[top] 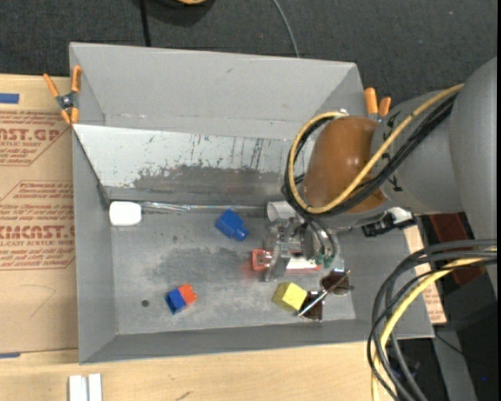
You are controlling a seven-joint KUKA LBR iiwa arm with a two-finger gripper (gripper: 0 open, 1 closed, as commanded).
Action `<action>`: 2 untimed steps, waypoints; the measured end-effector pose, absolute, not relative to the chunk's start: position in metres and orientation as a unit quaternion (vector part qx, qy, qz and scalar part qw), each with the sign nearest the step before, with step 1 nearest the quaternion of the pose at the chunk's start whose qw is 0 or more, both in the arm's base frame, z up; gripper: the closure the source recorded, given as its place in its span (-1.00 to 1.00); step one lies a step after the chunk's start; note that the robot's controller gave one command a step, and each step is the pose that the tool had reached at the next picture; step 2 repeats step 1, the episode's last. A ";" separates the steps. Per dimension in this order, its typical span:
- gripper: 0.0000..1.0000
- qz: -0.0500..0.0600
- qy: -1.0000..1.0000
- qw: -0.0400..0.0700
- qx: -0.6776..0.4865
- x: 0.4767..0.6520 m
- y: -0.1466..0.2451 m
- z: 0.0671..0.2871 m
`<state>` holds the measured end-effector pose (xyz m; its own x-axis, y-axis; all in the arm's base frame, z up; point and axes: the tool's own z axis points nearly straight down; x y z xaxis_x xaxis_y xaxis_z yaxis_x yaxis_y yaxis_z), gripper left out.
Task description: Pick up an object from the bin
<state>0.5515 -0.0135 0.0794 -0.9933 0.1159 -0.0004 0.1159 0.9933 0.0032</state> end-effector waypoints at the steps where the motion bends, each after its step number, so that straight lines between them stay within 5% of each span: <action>1: 1.00 0.002 0.998 0.001 0.056 0.559 -0.018 0.211; 2: 1.00 0.002 0.998 0.001 0.056 0.559 -0.018 0.211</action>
Offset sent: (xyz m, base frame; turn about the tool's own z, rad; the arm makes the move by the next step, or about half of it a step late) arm 0.0000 0.0000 0.0000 0.0000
